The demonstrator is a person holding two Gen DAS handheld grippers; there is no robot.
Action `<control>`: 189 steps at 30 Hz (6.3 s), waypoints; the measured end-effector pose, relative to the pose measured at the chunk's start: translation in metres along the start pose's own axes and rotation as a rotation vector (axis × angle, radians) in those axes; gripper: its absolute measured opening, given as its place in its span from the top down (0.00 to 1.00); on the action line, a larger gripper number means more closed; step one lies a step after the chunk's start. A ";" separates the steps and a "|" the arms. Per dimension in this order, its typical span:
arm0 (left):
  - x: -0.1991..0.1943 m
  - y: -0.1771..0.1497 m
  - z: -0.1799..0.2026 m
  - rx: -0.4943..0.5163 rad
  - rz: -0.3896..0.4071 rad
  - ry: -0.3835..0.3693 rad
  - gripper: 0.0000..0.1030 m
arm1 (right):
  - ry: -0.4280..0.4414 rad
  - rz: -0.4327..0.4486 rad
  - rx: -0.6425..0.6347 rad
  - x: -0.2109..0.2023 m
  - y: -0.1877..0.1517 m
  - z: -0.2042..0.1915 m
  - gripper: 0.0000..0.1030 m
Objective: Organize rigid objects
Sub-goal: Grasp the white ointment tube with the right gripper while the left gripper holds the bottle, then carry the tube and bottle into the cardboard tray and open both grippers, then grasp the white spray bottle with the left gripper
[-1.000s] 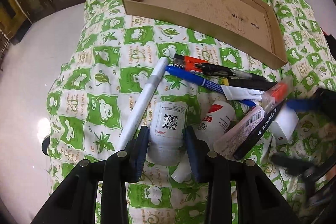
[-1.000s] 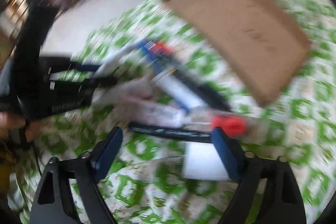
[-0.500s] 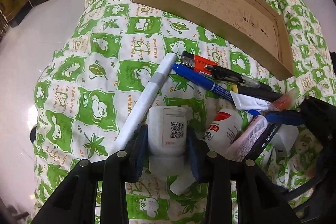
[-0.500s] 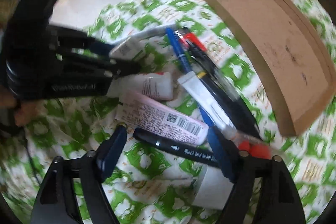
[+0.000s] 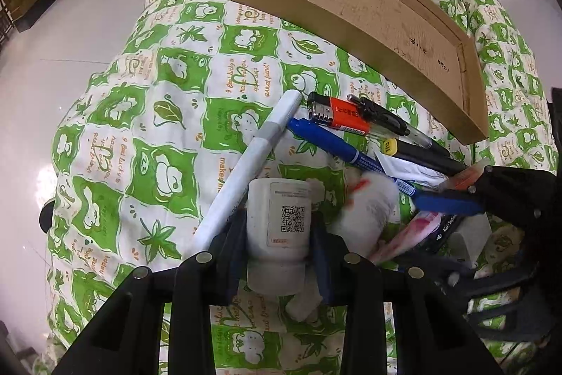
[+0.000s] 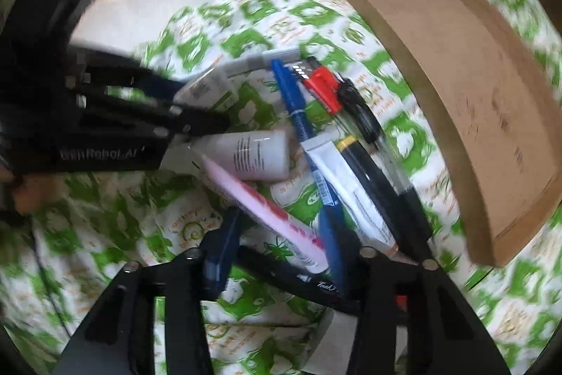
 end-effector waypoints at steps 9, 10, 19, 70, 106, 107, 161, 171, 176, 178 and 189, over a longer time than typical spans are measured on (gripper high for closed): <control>0.008 0.005 0.016 0.044 -0.030 0.042 0.66 | -0.022 -0.027 -0.047 0.009 -0.002 -0.005 0.72; 0.009 0.007 0.019 0.047 -0.032 0.049 0.66 | -0.026 -0.024 -0.048 0.008 -0.009 -0.007 0.72; -0.009 0.010 0.017 0.009 0.067 0.024 0.67 | 0.159 0.055 0.106 -0.009 -0.009 0.001 0.86; -0.045 0.103 0.077 0.078 0.206 -0.026 0.67 | 0.165 0.425 0.651 -0.117 0.017 0.148 0.85; 0.056 0.156 0.174 0.235 0.085 -0.157 0.56 | -0.029 0.234 0.806 -0.050 0.070 0.237 0.79; 0.057 0.156 0.174 0.227 0.087 -0.164 0.45 | -0.022 0.245 0.808 -0.052 0.070 0.237 0.73; -0.003 0.007 0.077 0.176 0.088 0.131 0.35 | 0.062 0.396 0.670 -0.081 -0.007 0.131 0.19; -0.005 0.004 0.066 0.110 0.100 0.065 0.64 | 0.076 0.194 0.737 -0.050 -0.027 0.119 0.19; -0.001 0.006 0.066 0.109 0.087 0.059 0.65 | 0.315 0.157 0.686 -0.040 -0.022 0.093 0.19; -0.001 0.005 0.066 0.104 0.081 0.069 0.65 | 0.417 0.175 0.666 -0.045 -0.018 0.083 0.19; -0.012 -0.003 0.043 -0.022 0.103 0.070 0.66 | 0.386 0.109 0.752 -0.040 -0.036 0.088 0.22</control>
Point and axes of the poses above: each gripper's, at about its wrist camera, not at the fingertips, and x roughly the way its jaws point, z to its right, y to its top, the point moved 3 cm from there along x, roughly the way its jaws point, and after that the axes turned 13 degrees about x, right-handed, at the moved point
